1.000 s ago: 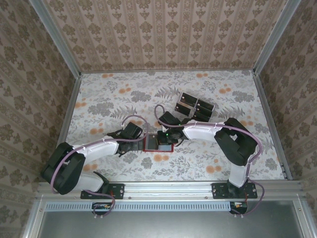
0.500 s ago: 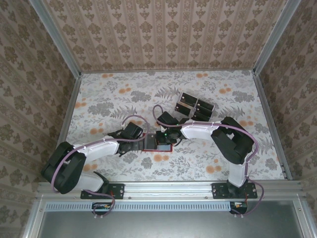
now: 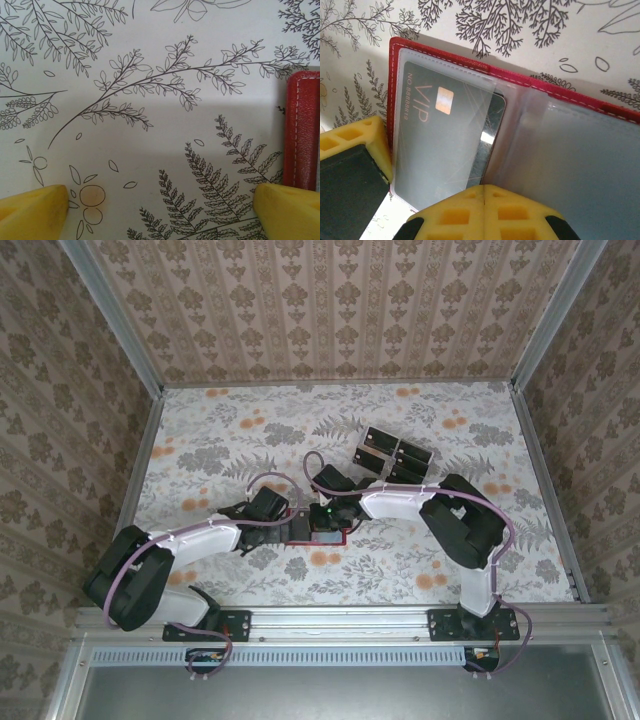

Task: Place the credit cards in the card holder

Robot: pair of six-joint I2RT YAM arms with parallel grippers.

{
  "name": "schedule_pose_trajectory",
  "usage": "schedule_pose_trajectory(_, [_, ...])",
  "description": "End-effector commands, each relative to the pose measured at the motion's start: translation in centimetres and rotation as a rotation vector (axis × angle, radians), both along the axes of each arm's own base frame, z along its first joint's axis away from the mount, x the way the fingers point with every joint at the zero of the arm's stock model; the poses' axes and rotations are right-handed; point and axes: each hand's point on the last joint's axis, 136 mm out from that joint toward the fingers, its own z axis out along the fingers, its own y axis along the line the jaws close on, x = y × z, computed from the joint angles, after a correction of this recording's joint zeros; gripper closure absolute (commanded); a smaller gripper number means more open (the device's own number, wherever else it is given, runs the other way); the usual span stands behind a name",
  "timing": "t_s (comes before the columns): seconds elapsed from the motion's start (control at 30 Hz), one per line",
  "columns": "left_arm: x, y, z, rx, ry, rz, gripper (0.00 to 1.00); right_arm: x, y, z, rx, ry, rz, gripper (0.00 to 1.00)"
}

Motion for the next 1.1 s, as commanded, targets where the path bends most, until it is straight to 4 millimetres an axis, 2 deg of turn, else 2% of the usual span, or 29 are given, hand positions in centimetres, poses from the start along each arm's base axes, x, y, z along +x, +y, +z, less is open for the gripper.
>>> schedule_pose_trajectory(0.0, [-1.1,0.0,-2.0,-0.007,0.052,0.002,0.00,0.0,1.5,0.3,0.038,0.011,0.012,0.93])
schedule_pose_trajectory(0.1, [-1.1,0.0,-1.6,-0.010,0.047,0.003,0.00,0.0,1.6,0.1,0.035,0.013,0.015,0.93])
schedule_pose_trajectory(0.2, [-0.7,0.5,-0.3,-0.008,0.017,0.020,0.00,0.0,1.4,0.2,0.030,0.008,0.015,0.92])
schedule_pose_trajectory(0.33, [0.0,1.7,1.5,-0.021,-0.022,0.067,0.00,0.2,0.8,1.1,0.022,-0.022,0.006,0.90])
schedule_pose_trajectory(0.47, [0.5,2.8,2.3,-0.025,-0.040,0.102,0.00,0.5,0.1,2.4,0.011,-0.057,-0.002,0.85])
schedule_pose_trajectory(0.63, [0.8,3.4,1.9,-0.021,-0.026,0.118,0.00,0.7,-0.4,2.7,-0.011,-0.075,-0.002,0.85])
schedule_pose_trajectory(0.9, [0.8,2.9,1.0,-0.033,-0.001,0.110,0.00,0.6,-0.2,1.4,-0.016,-0.049,-0.003,0.86])
schedule_pose_trajectory(1.07, [0.9,2.7,1.0,-0.039,-0.002,0.106,0.00,0.2,0.6,0.8,0.005,-0.027,0.009,0.86])
